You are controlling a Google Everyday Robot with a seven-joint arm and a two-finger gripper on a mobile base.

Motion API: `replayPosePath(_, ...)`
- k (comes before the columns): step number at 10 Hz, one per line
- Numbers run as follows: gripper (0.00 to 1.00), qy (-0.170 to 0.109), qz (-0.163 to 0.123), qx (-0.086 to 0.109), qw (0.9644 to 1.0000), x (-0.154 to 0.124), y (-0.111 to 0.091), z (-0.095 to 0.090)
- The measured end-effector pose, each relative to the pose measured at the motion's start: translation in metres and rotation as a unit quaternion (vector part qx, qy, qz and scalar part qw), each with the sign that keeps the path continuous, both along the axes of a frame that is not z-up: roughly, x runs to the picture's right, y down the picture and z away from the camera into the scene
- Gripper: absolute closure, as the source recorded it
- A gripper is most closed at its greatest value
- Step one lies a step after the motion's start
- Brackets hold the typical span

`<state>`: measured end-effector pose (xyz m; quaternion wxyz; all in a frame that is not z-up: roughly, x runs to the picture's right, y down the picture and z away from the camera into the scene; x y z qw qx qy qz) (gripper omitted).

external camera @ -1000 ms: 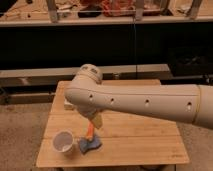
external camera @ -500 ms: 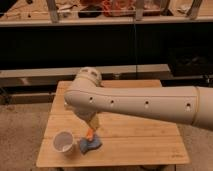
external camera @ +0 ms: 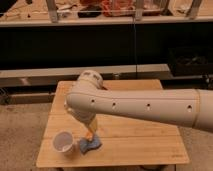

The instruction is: Pick up the ceramic cup

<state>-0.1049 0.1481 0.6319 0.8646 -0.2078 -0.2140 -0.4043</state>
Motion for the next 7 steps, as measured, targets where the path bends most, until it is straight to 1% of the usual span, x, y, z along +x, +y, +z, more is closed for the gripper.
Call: replayPosePath(7,0.2,-0.036,-0.039,-0.003,0.9986,-0.005,0.015,-0.002)
